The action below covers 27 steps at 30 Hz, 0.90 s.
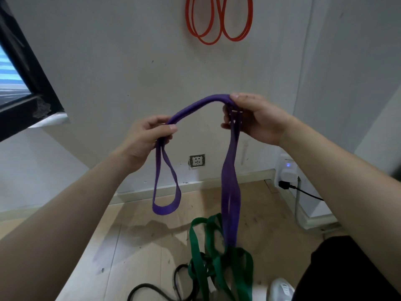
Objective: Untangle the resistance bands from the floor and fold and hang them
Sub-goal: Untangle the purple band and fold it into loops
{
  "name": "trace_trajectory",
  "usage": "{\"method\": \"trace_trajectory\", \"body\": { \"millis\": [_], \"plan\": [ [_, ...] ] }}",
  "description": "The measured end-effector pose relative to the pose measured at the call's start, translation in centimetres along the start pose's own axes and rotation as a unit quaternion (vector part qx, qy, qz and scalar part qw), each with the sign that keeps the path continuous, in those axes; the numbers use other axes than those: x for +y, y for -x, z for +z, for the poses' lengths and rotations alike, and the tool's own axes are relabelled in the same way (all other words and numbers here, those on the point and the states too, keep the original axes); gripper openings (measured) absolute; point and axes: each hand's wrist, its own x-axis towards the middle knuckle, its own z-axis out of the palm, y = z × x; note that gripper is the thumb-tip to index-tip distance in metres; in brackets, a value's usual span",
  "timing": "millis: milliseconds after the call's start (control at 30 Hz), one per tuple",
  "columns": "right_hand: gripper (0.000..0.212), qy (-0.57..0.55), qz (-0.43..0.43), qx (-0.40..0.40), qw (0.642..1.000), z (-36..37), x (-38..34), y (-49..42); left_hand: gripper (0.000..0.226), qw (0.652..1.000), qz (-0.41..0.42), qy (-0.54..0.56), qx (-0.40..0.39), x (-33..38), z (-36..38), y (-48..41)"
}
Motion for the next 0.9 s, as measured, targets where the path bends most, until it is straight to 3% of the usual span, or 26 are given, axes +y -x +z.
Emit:
{"method": "trace_trajectory", "body": {
  "millis": [133, 267, 467, 667, 767, 900],
  "plan": [
    [0.018, -0.003, -0.039, 0.012, 0.999, 0.9, -0.8, -0.2, 0.049, 0.998, 0.008, -0.054, -0.035, 1.0, 1.7, 0.2],
    [0.018, 0.084, -0.001, -0.022, 0.996, 1.0, 0.4, -0.1, 0.037, 0.999, 0.038, -0.038, -0.011, 1.5, 3.4, 0.0],
    [0.025, 0.132, 0.056, -0.048, 0.989, 1.8, 2.0, 0.1, 0.041, 0.996, 0.055, -0.066, -0.020, 1.0, 4.6, -0.2],
    [0.027, 0.109, 0.090, -0.093, 0.986, 2.2, 3.2, 0.2, 0.031, 0.991, 0.067, -0.116, -0.020, 1.0, 5.2, -0.1],
    [0.041, 0.083, 0.108, -0.103, 0.985, 2.6, 3.8, 0.2, 0.030, 0.993, 0.078, -0.090, -0.004, 1.3, 5.0, 0.1],
    [0.043, 0.077, 0.162, -0.140, 0.974, 2.5, 5.4, 0.7, 0.022, 0.992, 0.099, -0.049, 0.056, 1.8, 4.2, 0.1]
  ]
}}
